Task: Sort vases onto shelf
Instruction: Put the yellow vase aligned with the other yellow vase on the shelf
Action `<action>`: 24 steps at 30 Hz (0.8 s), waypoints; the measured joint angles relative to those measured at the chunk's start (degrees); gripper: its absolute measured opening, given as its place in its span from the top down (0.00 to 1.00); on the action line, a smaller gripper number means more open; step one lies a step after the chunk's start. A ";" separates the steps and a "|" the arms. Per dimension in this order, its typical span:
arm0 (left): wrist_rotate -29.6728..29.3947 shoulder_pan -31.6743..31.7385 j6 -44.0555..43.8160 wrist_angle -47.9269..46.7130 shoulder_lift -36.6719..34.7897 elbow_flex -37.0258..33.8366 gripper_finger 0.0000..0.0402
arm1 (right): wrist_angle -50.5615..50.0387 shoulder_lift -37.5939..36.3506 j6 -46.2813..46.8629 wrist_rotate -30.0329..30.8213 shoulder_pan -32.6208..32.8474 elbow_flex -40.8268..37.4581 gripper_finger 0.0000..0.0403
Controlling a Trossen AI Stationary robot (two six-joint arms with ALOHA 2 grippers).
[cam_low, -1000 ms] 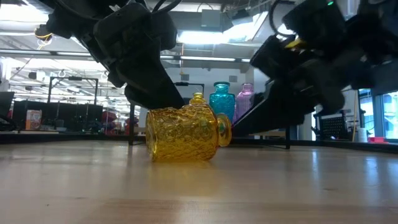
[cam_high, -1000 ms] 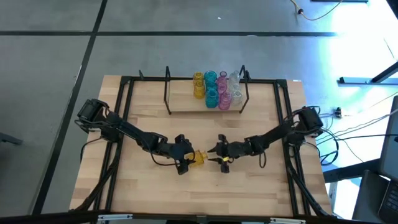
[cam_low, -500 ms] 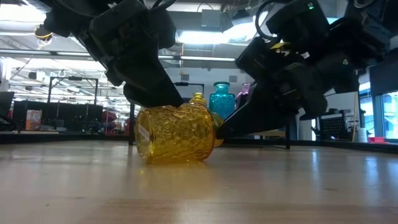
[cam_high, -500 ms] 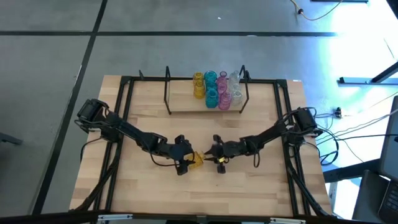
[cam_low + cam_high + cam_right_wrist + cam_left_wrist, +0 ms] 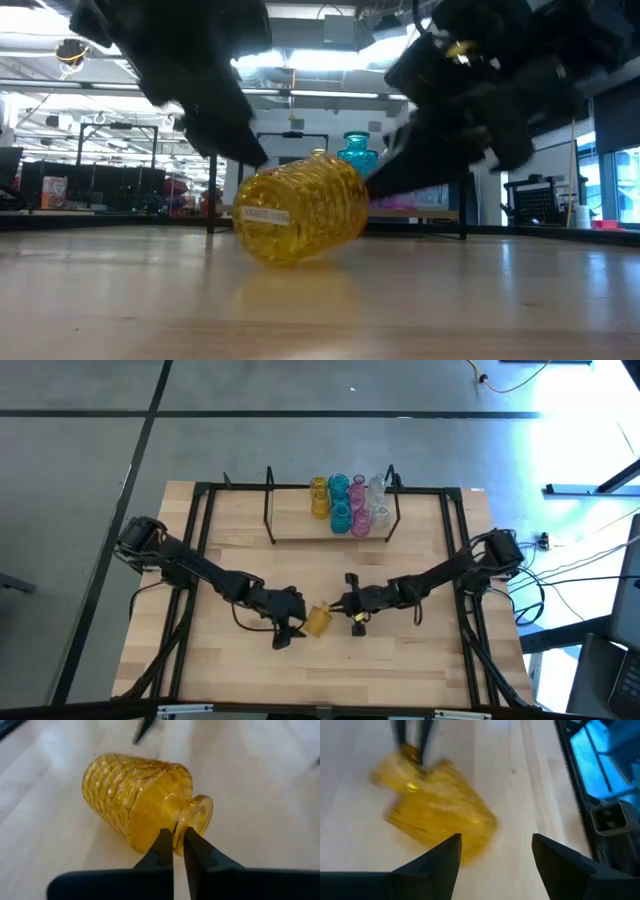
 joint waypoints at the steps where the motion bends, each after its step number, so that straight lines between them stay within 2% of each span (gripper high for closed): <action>1: 0.95 -0.03 -0.04 -1.44 -1.09 0.00 0.41 | -2.98 -1.30 -0.55 0.92 -0.02 0.99 0.99; 3: 0.66 -0.23 -0.17 -4.39 -3.25 0.00 0.41 | -9.78 -3.12 -1.65 3.34 -0.02 3.85 0.98; 6: -3.40 -1.36 -0.15 -8.93 -6.99 0.00 0.41 | -22.11 -4.44 -3.36 6.61 -0.02 9.72 0.98; 9: -9.53 -3.11 -0.11 -15.34 -10.60 0.02 0.41 | -34.46 -4.35 -6.21 11.53 0.00 16.46 0.99; 13: -19.25 -5.82 -0.22 -22.05 -13.89 -0.02 0.41 | -45.07 -3.94 -9.37 17.11 -0.02 24.23 0.99; 19: -26.10 -9.91 -0.07 -24.52 -13.89 -0.07 0.41 | -50.66 -3.20 -14.56 18.33 -0.02 28.17 0.99; 24: -28.49 -10.80 -0.02 -24.49 -13.68 -0.04 0.41 | -51.82 -1.14 -20.04 25.29 0.20 28.02 1.00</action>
